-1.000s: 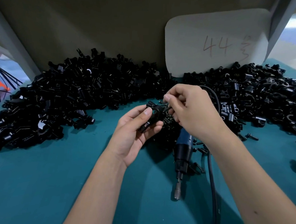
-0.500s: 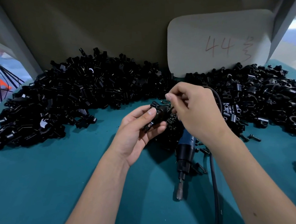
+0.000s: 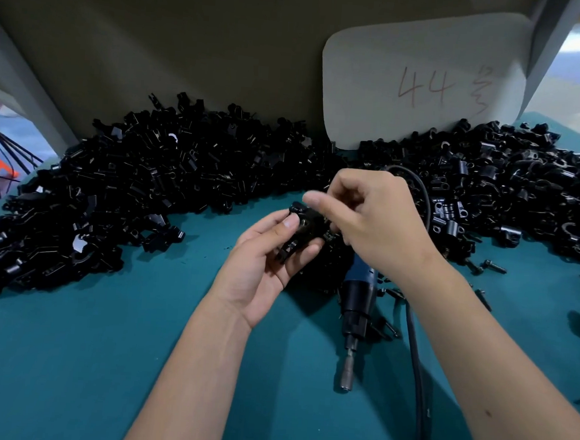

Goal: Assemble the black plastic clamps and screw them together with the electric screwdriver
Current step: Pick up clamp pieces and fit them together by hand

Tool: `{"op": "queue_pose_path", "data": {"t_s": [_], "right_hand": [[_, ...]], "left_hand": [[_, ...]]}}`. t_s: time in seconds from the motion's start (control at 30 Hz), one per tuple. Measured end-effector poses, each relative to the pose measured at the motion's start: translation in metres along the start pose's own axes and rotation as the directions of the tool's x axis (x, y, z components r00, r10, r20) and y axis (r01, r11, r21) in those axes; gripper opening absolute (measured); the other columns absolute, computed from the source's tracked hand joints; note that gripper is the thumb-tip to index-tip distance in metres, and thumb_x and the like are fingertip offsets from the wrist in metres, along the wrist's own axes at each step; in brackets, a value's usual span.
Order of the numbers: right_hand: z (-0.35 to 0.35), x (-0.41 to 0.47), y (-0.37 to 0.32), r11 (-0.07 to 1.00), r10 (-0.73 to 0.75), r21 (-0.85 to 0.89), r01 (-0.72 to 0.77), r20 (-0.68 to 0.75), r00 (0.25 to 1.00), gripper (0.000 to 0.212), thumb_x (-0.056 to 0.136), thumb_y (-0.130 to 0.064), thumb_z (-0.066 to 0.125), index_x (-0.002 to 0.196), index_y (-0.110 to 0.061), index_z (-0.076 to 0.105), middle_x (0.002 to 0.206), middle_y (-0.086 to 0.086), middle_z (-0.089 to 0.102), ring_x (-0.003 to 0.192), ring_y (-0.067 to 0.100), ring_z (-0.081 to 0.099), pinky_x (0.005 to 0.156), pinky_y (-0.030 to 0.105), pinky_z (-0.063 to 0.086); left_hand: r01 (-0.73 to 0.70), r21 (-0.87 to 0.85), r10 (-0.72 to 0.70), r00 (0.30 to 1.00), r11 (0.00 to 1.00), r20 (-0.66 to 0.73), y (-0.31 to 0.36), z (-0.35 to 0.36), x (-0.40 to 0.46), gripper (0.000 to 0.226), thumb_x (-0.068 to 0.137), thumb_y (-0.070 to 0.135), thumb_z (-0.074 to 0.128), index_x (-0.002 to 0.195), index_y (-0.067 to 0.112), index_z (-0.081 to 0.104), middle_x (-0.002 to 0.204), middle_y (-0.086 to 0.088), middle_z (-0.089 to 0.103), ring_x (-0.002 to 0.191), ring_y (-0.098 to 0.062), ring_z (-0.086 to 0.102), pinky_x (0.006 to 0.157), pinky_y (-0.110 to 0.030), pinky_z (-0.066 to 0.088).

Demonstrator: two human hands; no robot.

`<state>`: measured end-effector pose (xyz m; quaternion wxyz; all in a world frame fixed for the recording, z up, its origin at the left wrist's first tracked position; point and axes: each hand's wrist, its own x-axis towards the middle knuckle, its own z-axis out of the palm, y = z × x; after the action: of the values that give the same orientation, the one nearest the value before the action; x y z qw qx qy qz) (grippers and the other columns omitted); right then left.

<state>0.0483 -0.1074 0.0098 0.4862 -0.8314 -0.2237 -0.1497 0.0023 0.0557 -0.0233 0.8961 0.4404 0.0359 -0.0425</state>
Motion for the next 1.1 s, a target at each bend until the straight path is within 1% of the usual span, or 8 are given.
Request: {"op": "queue_pose_path", "data": {"t_s": [0.1,0.23,0.37,0.53,0.67,0.8,0.9,1.1], "right_hand": [[0.001,0.001,-0.004,0.993,0.029,-0.119,-0.028,0.004,1.0,0.035,0.1,-0.05,0.062,0.081,-0.021,0.066,0.06,-0.002,0.063,0.054,0.012,0.057,0.055,0.026,0.045],[0.002,-0.001,-0.015,0.794,0.19,-0.604,0.063,0.345,0.919,0.037,0.093,-0.058,0.067,0.077,-0.025,0.063,0.077,-0.005,0.067,0.076,0.019,0.065,0.066,0.032,0.054],[0.004,-0.009,-0.03,0.689,0.281,-0.691,0.221,0.536,0.796,0.026,0.082,-0.05,0.083,0.083,-0.029,0.069,0.088,-0.008,0.07,0.094,0.018,0.062,0.075,0.033,0.052],[0.014,-0.012,-0.035,0.632,0.315,-0.724,0.276,0.566,0.762,0.023,0.081,-0.042,0.086,0.077,-0.032,0.066,0.091,-0.011,0.07,0.098,0.019,0.06,0.085,0.038,0.031],[0.007,-0.006,-0.029,0.763,0.271,-0.62,0.186,0.567,0.778,0.011,0.093,-0.032,0.076,0.086,-0.028,0.069,0.093,-0.009,0.071,0.098,0.018,0.062,0.093,0.04,0.038],[-0.009,0.005,-0.02,0.98,0.069,-0.199,-0.019,0.249,0.966,0.01,0.1,-0.026,0.069,0.09,-0.023,0.066,0.082,-0.01,0.067,0.076,0.008,0.061,0.074,0.026,0.049],[-0.011,0.007,-0.015,0.998,0.039,0.04,-0.04,0.03,0.999,0.015,0.097,-0.025,0.073,0.082,-0.025,0.071,0.066,-0.01,0.062,0.06,0.008,0.056,0.063,0.024,0.048],[-0.004,0.005,-0.008,0.989,0.112,0.096,-0.113,0.016,0.994,0.017,0.089,-0.027,0.083,0.078,-0.02,0.072,0.068,-0.003,0.073,0.049,0.002,0.057,0.053,0.014,0.042]], "left_hand": [[-0.052,-0.06,0.049,0.998,0.997,-0.048,0.002,0.0,0.002,0.012,0.084,0.016,0.071,0.085,0.014,0.083,0.095,-0.006,0.077,0.083,-0.019,0.075,0.069,-0.022,0.061],[-0.201,-0.242,0.151,0.966,0.949,-0.208,0.008,-0.006,0.005,0.019,0.081,0.014,0.074,0.097,0.004,0.069,0.096,-0.012,0.073,0.084,-0.025,0.076,0.072,-0.025,0.062],[-0.307,-0.321,0.201,0.925,0.896,-0.323,0.013,-0.015,0.006,0.033,0.09,0.011,0.072,0.118,0.001,0.06,0.111,-0.018,0.07,0.09,-0.028,0.076,0.076,-0.027,0.061],[-0.346,-0.277,0.25,0.911,0.896,-0.329,0.011,-0.018,0.008,0.025,0.082,0.011,0.075,0.104,0.006,0.064,0.093,-0.008,0.076,0.091,-0.027,0.076,0.079,-0.028,0.061],[-0.403,-0.066,0.377,0.893,0.913,-0.243,0.004,-0.017,0.012,0.015,0.089,0.008,0.069,0.103,0.008,0.062,0.097,-0.005,0.072,0.09,-0.024,0.074,0.088,-0.033,0.06],[-0.471,0.318,0.528,0.84,0.823,-0.124,-0.007,-0.013,0.015,0.02,0.088,-0.002,0.074,0.099,0.014,0.067,0.1,-0.005,0.071,0.092,-0.027,0.072,0.09,-0.042,0.061],[-0.452,0.473,0.531,0.846,0.756,-0.041,-0.016,-0.009,0.017,0.02,0.088,0.001,0.076,0.102,0.014,0.069,0.105,-0.01,0.073,0.094,-0.031,0.072,0.096,-0.056,0.058],[-0.431,0.481,0.48,0.877,0.763,0.025,-0.023,-0.002,0.015,0.015,0.09,0.014,0.076,0.103,0.021,0.072,0.102,0.009,0.073,0.093,-0.034,0.076,0.089,-0.042,0.062]]}}
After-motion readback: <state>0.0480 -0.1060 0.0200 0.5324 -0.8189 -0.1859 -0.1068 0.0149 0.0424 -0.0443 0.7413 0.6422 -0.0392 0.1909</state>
